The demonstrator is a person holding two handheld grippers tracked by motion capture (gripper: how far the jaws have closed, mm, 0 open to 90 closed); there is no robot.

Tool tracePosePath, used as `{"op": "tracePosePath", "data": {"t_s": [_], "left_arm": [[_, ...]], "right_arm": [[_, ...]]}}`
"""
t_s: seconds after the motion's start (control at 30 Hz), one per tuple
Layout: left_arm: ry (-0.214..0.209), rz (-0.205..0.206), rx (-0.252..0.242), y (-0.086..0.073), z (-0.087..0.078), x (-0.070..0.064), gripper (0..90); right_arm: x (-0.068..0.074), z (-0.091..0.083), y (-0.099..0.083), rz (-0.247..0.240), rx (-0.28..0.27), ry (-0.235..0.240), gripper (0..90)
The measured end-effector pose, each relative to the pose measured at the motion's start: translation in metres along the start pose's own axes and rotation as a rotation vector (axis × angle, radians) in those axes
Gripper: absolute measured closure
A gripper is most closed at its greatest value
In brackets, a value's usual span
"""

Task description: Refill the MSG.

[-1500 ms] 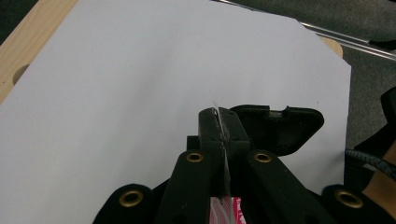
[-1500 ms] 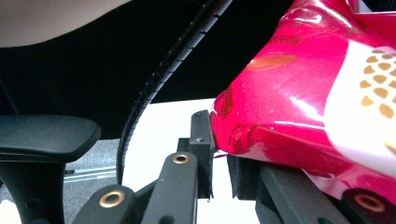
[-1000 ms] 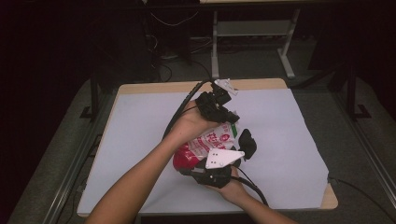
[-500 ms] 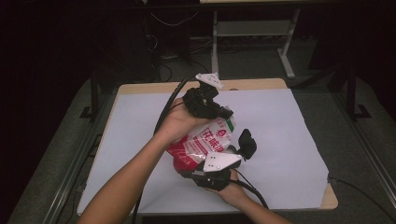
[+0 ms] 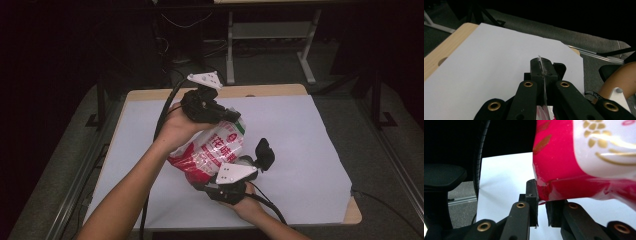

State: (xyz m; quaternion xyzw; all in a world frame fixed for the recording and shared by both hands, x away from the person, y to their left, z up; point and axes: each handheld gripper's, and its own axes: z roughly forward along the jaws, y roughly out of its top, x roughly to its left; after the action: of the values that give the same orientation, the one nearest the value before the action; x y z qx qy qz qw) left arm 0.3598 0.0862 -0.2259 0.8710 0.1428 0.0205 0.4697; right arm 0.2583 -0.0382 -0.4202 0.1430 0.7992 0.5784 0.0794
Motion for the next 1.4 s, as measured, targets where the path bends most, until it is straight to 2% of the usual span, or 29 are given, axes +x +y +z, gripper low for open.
{"op": "tracePosePath", "data": {"t_s": [0.37, 0.6, 0.73, 0.87, 0.97, 1.2, 1.4], "left_arm": [[-0.015, -0.006, -0.099, -0.018, -0.035, 0.003, 89.9], [-0.021, -0.011, -0.138, -0.033, -0.056, 0.007, 89.9], [-0.011, -0.004, -0.162, -0.041, -0.068, 0.009, 89.9], [0.004, -0.022, -0.194, -0.048, -0.079, 0.01, 89.9], [0.002, -0.035, -0.205, -0.053, -0.086, 0.012, 90.0], [0.017, -0.047, -0.205, -0.059, -0.092, 0.014, 90.0], [0.068, -0.072, -0.211, -0.064, -0.094, 0.025, 89.9]], "right_arm": [[0.003, 0.005, -0.002, 0.002, 0.03, -0.04, 81.2], [0.002, 0.012, -0.005, 0.019, 0.049, -0.071, 81.2], [0.003, 0.014, -0.006, 0.019, 0.058, -0.094, 81.1], [0.003, 0.014, -0.006, 0.019, 0.052, -0.107, 80.2], [0.003, 0.015, -0.005, 0.009, 0.046, -0.107, 77.9], [0.005, 0.016, -0.005, 0.019, 0.049, -0.113, 71.3], [0.006, 0.015, -0.004, 0.029, 0.06, -0.101, 65.0]]}}
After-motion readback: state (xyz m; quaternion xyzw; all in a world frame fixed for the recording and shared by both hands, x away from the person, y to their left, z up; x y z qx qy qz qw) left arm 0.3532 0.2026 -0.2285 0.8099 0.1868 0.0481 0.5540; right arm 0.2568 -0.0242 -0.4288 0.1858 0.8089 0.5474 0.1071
